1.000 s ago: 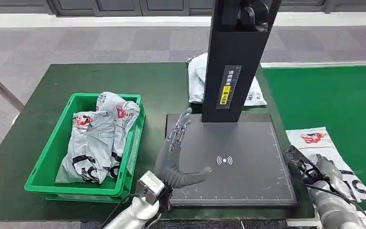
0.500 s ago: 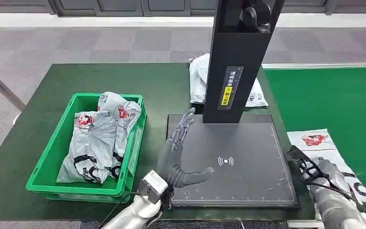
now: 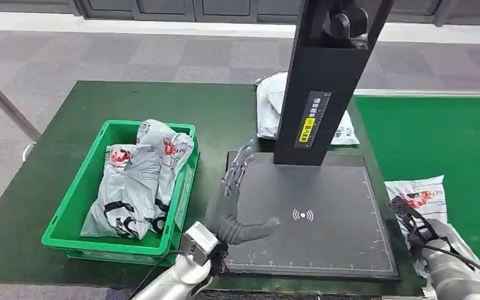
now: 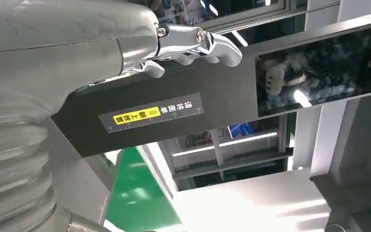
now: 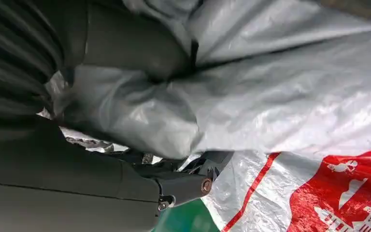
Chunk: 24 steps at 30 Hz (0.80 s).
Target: Moved the parcel from conveyor to table for the left to box.
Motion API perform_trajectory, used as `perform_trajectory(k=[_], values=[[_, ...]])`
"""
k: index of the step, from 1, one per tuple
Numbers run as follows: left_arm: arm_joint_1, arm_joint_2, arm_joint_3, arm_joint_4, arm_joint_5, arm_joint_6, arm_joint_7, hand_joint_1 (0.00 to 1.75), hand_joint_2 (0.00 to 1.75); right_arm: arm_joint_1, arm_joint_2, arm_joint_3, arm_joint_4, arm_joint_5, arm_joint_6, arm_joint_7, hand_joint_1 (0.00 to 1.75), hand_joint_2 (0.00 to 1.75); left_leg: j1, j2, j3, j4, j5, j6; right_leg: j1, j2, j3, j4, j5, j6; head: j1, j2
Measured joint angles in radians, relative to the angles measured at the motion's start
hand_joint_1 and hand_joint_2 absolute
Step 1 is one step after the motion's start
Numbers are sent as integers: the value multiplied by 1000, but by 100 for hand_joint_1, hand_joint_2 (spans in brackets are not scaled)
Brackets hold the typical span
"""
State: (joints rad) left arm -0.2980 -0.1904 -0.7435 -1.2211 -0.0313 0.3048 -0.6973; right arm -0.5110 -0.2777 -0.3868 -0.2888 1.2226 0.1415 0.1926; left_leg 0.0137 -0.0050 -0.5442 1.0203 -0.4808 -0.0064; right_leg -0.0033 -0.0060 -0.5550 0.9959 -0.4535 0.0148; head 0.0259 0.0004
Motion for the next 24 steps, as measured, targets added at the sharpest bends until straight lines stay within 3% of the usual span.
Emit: perform_trajectory(k=[5,8,10,13,14,18,23,24], values=[[-1,0,-8,0,9,-3,-3,0,175,27,0,-28,0,-44,-2,-99,175,175,6,-2,6,0,-5,2,4,-2,11,-6,-4,1,0,0],[-1,0,-12,0,18,-11,-3,0,175,60,-1,-130,0,-300,113,-393,175,175,7,3,6,0,-8,1,5,1,12,-9,-2,0,1,0],[-2,0,-12,0,21,-14,-3,0,175,96,5,-223,0,-406,215,-545,175,175,7,13,-2,0,-14,0,5,12,11,-9,-1,0,0,0],[-4,0,-13,0,23,-15,-3,0,175,114,18,-315,0,-418,251,-561,175,175,7,21,4,0,-17,1,6,20,12,-9,-3,1,0,0],[-4,0,-13,0,23,-15,-3,0,175,117,19,-332,0,-420,255,-562,175,175,7,20,13,0,-16,0,6,20,12,-9,-3,0,0,0],[-4,0,-13,2,24,-15,-3,0,175,120,28,-378,0,-426,271,-573,175,175,8,20,14,0,-15,-2,10,20,13,-9,-3,-1,0,0],[-4,0,-13,5,26,-16,-3,0,175,134,33,-444,1,-583,380,-807,175,175,8,15,5,0,-13,-1,5,13,7,-7,-3,-1,1,0],[-4,0,-13,6,26,-16,-2,0,175,135,37,-471,0,-655,414,-845,175,175,6,15,-7,0,-13,-2,4,13,4,-5,-2,-1,0,0]])
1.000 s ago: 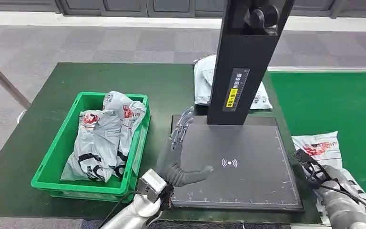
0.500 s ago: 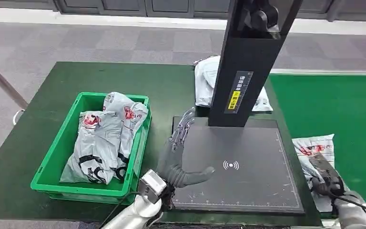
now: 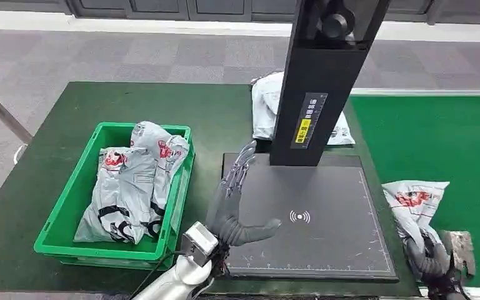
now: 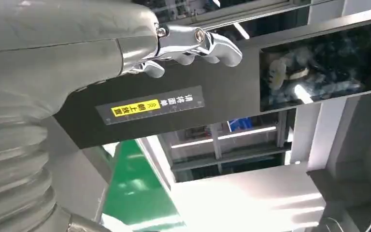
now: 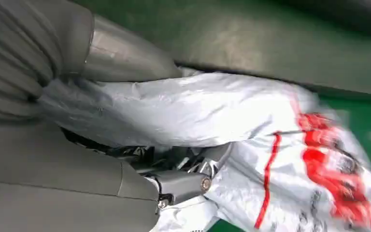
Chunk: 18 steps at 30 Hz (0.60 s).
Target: Moved the parcel from conveyor to table for the left to box.
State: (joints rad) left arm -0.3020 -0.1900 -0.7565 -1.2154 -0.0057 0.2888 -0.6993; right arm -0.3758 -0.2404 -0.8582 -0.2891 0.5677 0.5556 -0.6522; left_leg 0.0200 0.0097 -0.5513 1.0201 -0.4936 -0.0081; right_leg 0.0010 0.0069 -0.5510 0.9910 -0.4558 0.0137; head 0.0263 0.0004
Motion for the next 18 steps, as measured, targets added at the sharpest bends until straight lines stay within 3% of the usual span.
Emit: perform_trajectory(k=[7,18], values=[[3,0,0,-1,-10,4,8,0,175,7,33,-54,-89,-349,155,-47,175,175,-10,-3,-7,-1,8,1,-10,-2,-23,10,1,1,0,0],[6,0,0,-2,-9,-15,10,0,175,4,69,-47,-208,-657,243,-46,175,175,-11,-9,-10,-2,10,1,-11,-8,-23,10,0,0,0,0]])
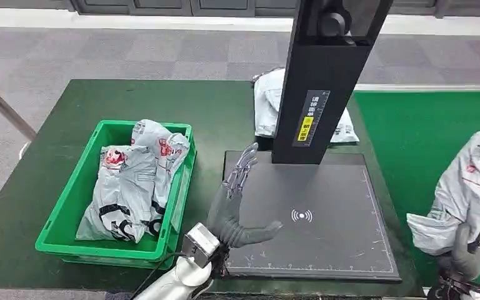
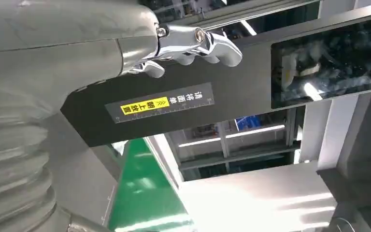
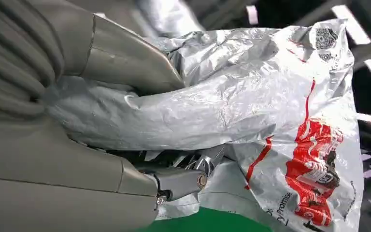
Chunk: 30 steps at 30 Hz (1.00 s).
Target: Moved the parcel from conveyor to table for the left to box.
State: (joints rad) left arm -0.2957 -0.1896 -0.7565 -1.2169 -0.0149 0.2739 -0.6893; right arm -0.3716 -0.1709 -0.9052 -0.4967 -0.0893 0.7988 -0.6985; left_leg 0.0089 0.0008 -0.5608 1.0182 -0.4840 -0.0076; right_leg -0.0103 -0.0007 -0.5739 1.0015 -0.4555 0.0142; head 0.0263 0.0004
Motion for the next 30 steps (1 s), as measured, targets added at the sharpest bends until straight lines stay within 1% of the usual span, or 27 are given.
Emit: perform_trajectory(k=[7,12,18,22,26,28,30], values=[[0,1,0,0,0,-1,2,0,175,0,13,15,-29,-12,0,1,175,175,-1,-1,0,0,1,0,-1,-1,0,0,0,0,0,0],[0,3,0,-3,2,-2,4,0,175,0,22,23,-53,-58,17,0,175,175,-1,-1,0,0,1,0,-1,-1,0,0,0,0,0,0],[0,3,0,-5,2,-2,5,0,175,0,29,29,-66,-64,17,1,175,175,-1,-1,-1,0,1,0,-1,-1,0,0,0,0,0,0],[3,5,1,-5,7,-2,4,0,175,4,36,63,-93,-64,41,1,175,175,-1,-1,-1,0,1,0,-1,-1,0,0,0,0,0,0],[19,5,16,-24,19,36,-8,0,175,53,65,228,-197,16,55,1,175,175,-1,-1,-1,0,1,0,-1,-1,-1,1,0,0,0,0],[30,6,28,-64,24,83,-11,0,175,101,87,353,-297,91,55,1,175,175,-1,-1,-2,0,1,0,-1,-1,-2,2,0,0,0,0],[36,8,35,-107,49,100,-13,0,175,145,108,500,-394,140,51,1,175,175,0,-1,-2,0,1,-1,0,-1,-3,3,0,-1,0,0]])
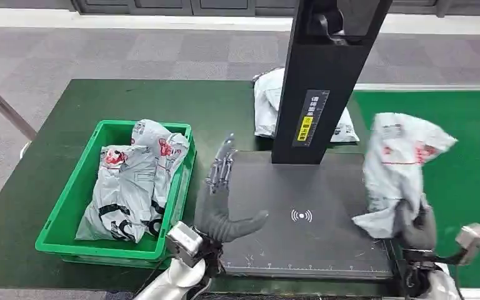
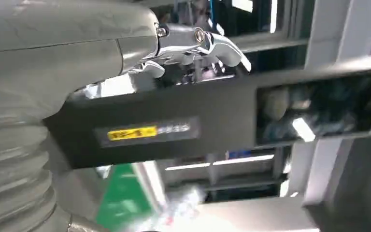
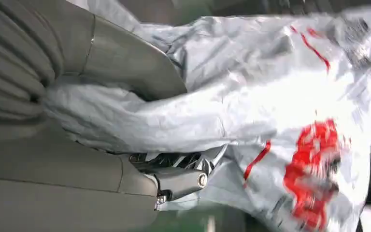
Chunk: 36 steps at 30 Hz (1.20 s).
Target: Moved the parcel from conveyor to table for the left to box.
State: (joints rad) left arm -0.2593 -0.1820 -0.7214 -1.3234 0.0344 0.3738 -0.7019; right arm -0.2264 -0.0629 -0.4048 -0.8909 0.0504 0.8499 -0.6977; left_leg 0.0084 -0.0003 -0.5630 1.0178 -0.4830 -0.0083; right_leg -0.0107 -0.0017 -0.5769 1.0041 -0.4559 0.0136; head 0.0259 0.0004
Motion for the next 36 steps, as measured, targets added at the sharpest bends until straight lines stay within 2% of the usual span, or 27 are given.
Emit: perform_trajectory(k=[4,7,10,13,18,25,27,31,36], values=[[32,1,15,-64,86,-59,0,0,175,49,16,257,-145,53,-118,0,175,175,0,0,0,-1,1,-1,0,0,-1,0,0,0,0,0],[53,2,17,-69,204,-134,3,0,175,68,21,405,-242,8,-241,-1,175,175,0,0,-1,-1,1,-1,0,-1,-2,0,0,0,0,0],[66,5,19,-60,301,-147,17,0,175,94,41,475,-346,-41,-276,-2,175,175,0,0,-1,-1,1,-1,0,0,-2,0,0,0,0,0],[66,13,19,-48,393,-180,51,0,175,111,48,552,-406,31,-335,-2,175,175,0,0,-1,-1,1,-1,0,0,-2,0,0,0,0,0],[64,19,19,-19,432,-171,97,0,175,110,45,715,-410,106,-472,-1,175,175,0,0,-1,-1,1,-2,0,0,-2,0,0,0,0,0],[65,21,19,12,513,-202,213,0,175,99,35,839,-404,75,-508,-1,175,175,0,0,-1,-1,1,-2,0,0,-2,0,0,0,0,0],[65,23,19,18,454,-136,169,0,175,94,29,850,-398,98,-533,-1,175,175,0,0,-1,-1,1,-2,0,0,-2,0,0,0,0,0],[83,18,51,-15,222,133,16,0,175,74,18,862,-322,208,-582,15,175,175,0,0,-1,-1,1,-2,0,0,-2,0,0,0,0,0],[124,4,117,-141,3,297,-1,0,175,66,8,861,-234,287,-662,41,175,175,0,-1,-2,-1,1,-2,0,0,-3,0,0,0,0,0]])
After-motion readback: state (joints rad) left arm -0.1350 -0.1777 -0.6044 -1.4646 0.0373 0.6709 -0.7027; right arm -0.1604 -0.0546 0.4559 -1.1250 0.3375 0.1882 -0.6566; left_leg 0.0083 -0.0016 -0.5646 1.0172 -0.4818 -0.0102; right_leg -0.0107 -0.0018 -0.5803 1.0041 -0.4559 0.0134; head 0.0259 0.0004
